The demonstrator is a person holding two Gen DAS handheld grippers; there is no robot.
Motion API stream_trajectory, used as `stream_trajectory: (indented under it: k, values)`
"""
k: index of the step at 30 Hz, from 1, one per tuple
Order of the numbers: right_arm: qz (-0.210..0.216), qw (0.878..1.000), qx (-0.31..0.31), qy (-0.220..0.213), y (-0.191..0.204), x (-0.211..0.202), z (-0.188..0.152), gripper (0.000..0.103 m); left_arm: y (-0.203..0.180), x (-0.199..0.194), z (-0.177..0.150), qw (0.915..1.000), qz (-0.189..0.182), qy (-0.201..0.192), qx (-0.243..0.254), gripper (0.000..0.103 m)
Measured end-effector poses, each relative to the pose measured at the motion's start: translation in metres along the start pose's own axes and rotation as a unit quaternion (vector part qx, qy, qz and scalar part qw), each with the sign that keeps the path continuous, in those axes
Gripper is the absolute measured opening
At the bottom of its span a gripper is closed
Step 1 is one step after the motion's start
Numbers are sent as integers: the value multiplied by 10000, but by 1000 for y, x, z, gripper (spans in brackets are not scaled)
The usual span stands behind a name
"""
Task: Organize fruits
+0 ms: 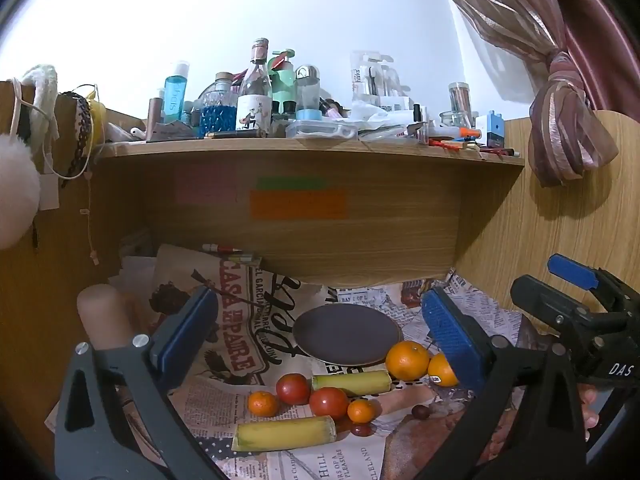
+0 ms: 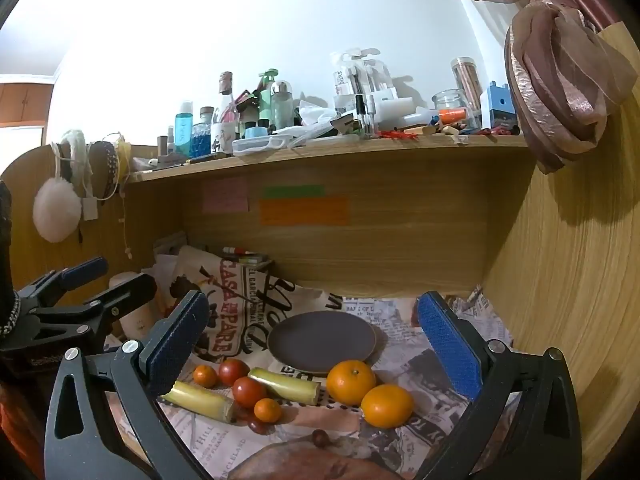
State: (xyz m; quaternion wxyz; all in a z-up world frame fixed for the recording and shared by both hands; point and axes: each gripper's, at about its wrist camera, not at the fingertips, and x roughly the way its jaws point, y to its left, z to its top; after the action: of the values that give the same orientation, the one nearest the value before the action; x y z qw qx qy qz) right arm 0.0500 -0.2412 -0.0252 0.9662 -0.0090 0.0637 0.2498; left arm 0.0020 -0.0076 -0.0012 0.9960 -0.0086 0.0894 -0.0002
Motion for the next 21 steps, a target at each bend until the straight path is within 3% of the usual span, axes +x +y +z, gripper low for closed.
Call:
stream_trajectory:
  k: [21]
  values:
    - [-37,10000,-57,-4,-1,0,-1,103,-5,7,-5,10000,-31,17,7,103]
